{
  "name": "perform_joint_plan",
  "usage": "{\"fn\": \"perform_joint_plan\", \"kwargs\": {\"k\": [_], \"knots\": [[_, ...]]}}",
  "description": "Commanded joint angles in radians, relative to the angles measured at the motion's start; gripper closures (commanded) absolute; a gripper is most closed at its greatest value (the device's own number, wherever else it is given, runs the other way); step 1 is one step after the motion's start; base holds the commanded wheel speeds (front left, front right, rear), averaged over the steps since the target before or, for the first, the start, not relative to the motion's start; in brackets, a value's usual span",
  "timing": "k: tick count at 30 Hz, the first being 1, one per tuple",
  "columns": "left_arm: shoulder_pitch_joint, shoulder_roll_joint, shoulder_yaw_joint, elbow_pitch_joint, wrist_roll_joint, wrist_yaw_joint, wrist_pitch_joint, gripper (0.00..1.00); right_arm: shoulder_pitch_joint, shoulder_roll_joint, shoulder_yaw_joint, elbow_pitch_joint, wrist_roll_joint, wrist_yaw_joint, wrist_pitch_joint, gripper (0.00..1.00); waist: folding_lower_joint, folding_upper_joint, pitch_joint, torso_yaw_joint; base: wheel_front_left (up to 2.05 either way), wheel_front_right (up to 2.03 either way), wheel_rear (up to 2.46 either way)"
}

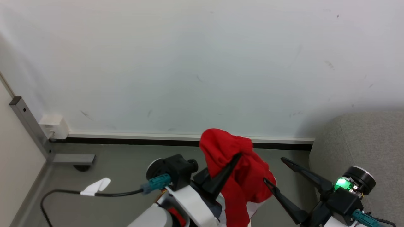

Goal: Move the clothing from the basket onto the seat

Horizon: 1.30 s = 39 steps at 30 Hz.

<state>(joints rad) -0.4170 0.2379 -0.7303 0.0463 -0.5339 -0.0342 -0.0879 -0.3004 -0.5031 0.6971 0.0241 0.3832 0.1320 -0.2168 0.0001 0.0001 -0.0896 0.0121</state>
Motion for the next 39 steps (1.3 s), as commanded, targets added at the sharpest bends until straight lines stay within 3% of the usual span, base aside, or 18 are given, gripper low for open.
{"fn": "perform_joint_plan", "kwargs": {"k": [1, 13, 14, 15, 16, 20, 22, 23, 24, 32, 39], "knots": [[-0.020, -0.008, -0.018, -0.006, 0.005, -0.018, 0.005, 1.00, -0.029, -0.013, 0.028, 0.006, 0.021, -0.002, 0.002, 0.00, -0.0001, -0.0001, 0.001, 0.000, 0.00, 0.00, 0.00], [-0.061, -0.055, -0.147, 0.024, -0.049, -0.087, -0.015, 1.00, -0.139, -0.002, 0.195, 0.113, 0.119, -0.002, -0.005, 0.00, -0.0001, -0.0001, 0.003, -0.008, 0.00, 0.00, 0.00], [-0.064, -0.053, -0.153, 0.027, -0.053, -0.087, -0.018, 1.00, -0.141, 0.000, 0.206, 0.124, 0.136, -0.002, -0.002, 0.60, -0.0001, -0.0001, 0.003, -0.008, 0.00, 0.00, 0.00], [-0.065, -0.052, -0.160, 0.030, -0.059, -0.089, -0.023, 1.00, -0.144, 0.002, 0.220, 0.128, 0.149, -0.002, -0.002, 0.90, -0.0001, -0.0001, 0.002, -0.009, 0.00, 0.00, 0.00], [-0.066, -0.051, -0.167, 0.032, -0.063, -0.091, -0.026, 1.00, -0.144, 0.005, 0.223, 0.133, 0.170, -0.002, -0.005, 1.00, -0.0001, -0.0001, 0.001, -0.010, 0.00, 0.00, 0.00], [-0.066, -0.045, -0.180, 0.048, -0.076, -0.093, -0.043, 1.00, -0.147, 0.001, 0.244, 0.146, 0.232, -0.002, -0.010, 1.00, -0.0001, -0.0001, 0.002, -0.016, 0.00, 0.00, 0.00], [-0.065, -0.041, -0.185, 0.058, -0.073, -0.094, -0.056, 0.62, -0.149, -0.004, 0.247, 0.152, 0.253, -0.002, -0.012, 1.00, -0.0001, -0.0001, 0.001, -0.022, 0.00, 0.00, 0.00], [-0.066, -0.039, -0.187, 0.063, -0.065, -0.094, -0.062, 0.18, -0.149, -0.008, 0.246, 0.154, 0.262, -0.002, -0.012, 1.00, -0.0001, -0.0001, 0.001, -0.024, 0.00, 0.00, 0.00], [-0.065, -0.039, -0.188, 0.070, -0.062, -0.094, -0.070, 0.00, -0.149, -0.011, 0.245, 0.155, 0.271, -0.002, -0.013, 1.00, -0.0001, -0.0001, 0.001, -0.028, 0.00, 0.00, 0.00], [-0.047, -0.050, -0.202, 0.158, -0.021, -0.086, -0.136, 0.00, -0.131, -0.040, 0.187, 0.164, 0.318, -0.002, -0.022, 1.00, -0.0001, -0.0001, 0.007, -0.074, 0.00, 0.00, 0.00], [-0.036, -0.082, -0.202, 0.243, 0.002, -0.084, -0.169, 0.00, -0.133, -0.077, 0.120, 0.145, 0.316, -0.002, -0.024, 1.00, -0.0001, -0.0001, 0.036, -0.165, 0.00, 0.00, 0.00]]}}
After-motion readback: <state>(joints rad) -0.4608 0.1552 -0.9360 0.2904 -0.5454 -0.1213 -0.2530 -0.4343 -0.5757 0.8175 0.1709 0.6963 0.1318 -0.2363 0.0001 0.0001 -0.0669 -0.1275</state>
